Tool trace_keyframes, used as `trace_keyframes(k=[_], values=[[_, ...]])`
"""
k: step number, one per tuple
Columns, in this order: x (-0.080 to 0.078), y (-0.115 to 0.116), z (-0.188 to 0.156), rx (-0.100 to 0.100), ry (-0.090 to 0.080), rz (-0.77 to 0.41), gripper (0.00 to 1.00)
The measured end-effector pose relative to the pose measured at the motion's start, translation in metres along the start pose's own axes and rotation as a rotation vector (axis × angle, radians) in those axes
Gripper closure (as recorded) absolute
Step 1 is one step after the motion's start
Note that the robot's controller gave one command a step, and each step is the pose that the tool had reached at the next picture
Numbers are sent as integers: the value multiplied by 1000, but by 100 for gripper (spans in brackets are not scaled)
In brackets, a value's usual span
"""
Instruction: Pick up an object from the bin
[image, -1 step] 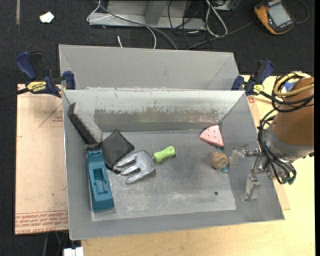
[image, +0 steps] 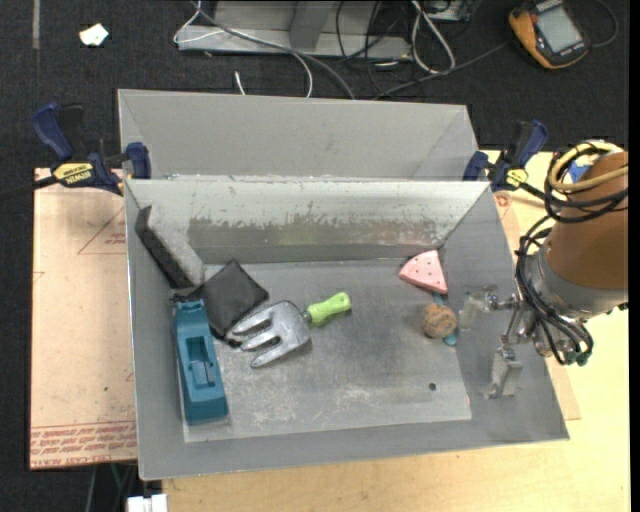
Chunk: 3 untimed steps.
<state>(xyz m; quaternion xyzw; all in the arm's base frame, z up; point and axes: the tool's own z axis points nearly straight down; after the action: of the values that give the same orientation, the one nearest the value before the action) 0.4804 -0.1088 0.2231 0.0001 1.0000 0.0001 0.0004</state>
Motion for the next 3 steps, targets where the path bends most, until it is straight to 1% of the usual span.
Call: trace_keyframes(k=[1, 2, 3], values=[[-58, -15, 88, 1, -8, 19, 0], [-117, -16, 59, 5, -23, -35, 0], [-103, -33, 110, -2, 4, 43, 0]])
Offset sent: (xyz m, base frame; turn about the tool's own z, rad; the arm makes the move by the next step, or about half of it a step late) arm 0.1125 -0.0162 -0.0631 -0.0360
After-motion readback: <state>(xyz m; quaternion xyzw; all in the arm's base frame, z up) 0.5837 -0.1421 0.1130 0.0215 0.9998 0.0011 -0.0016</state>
